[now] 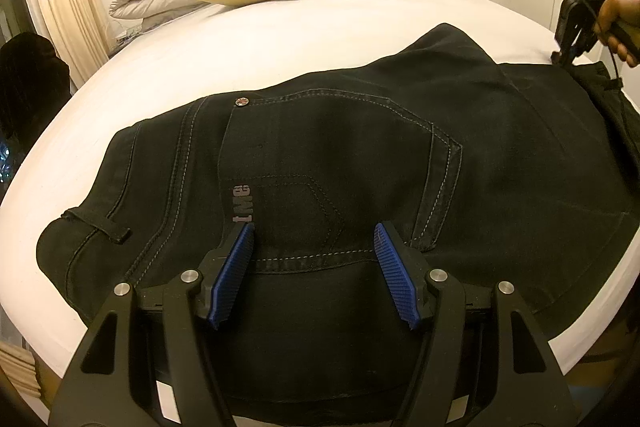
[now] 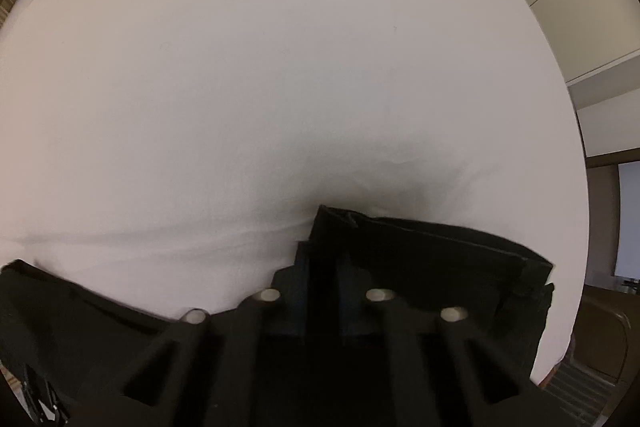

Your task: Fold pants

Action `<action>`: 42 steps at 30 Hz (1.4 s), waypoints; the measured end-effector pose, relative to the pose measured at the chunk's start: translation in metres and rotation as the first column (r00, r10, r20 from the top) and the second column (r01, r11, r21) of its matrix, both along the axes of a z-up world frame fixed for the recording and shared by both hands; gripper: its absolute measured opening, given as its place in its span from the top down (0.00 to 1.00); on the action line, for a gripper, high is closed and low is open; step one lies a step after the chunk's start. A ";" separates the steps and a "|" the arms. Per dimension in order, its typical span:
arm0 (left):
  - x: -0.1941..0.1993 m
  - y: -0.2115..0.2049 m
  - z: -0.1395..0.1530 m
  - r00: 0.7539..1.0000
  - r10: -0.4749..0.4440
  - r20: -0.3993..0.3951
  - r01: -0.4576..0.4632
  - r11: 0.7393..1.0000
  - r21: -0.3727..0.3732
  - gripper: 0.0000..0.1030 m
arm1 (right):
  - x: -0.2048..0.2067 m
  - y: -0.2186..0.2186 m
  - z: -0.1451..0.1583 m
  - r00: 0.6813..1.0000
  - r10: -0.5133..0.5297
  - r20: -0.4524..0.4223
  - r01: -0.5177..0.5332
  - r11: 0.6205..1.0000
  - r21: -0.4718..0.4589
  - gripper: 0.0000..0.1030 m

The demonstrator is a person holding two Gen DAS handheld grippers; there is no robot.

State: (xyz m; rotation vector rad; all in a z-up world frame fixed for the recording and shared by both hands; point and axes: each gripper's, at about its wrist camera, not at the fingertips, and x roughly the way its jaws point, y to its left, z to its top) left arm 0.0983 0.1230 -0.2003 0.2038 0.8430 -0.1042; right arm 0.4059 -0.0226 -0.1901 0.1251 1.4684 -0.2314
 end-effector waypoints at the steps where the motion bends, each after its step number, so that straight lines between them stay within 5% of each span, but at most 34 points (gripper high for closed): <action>1: 0.000 0.000 0.000 1.000 0.001 -0.001 -0.001 1.000 0.001 0.40 | -0.003 0.002 0.011 0.999 -0.001 0.032 0.001 1.000 0.008 0.89; 7: 0.001 -0.003 0.001 1.000 0.006 -0.009 -0.006 1.000 0.014 0.40 | -0.043 0.001 0.070 0.971 -0.081 0.223 0.047 0.987 0.151 0.89; 12: 0.004 -0.007 0.002 1.000 0.014 -0.022 -0.013 1.000 0.028 0.40 | -0.098 -0.019 0.104 0.906 -0.205 0.370 0.091 0.949 0.302 0.90; 17: 0.009 -0.011 0.001 0.999 0.016 -0.036 -0.014 0.999 0.042 0.40 | -0.170 -0.112 0.080 0.846 -0.340 0.411 0.180 0.907 0.380 0.96; 22: 0.015 -0.018 0.001 0.998 0.022 -0.059 -0.017 0.997 0.072 0.40 | -0.229 -0.169 0.031 0.784 -0.492 0.379 0.275 0.822 0.498 0.96; 25: 0.019 -0.022 0.002 0.997 0.031 -0.074 -0.025 0.996 0.084 0.40 | -0.221 -0.214 0.000 0.767 -0.528 0.364 0.304 0.799 0.519 0.96; 29: 0.025 -0.031 0.002 0.995 0.047 -0.091 -0.036 0.993 0.116 0.40 | -0.274 -0.258 -0.037 0.742 -0.568 0.355 0.320 0.767 0.557 0.96; 37: 0.028 -0.050 0.006 0.991 0.109 -0.077 -0.096 0.983 0.154 0.40 | -0.292 -0.283 -0.048 0.693 -0.611 0.382 0.304 0.728 0.614 0.97; 42: 0.027 -0.059 0.008 0.990 0.116 -0.079 -0.104 0.984 0.145 0.40 | -0.300 -0.295 -0.038 0.680 -0.601 0.420 0.282 0.743 0.607 0.97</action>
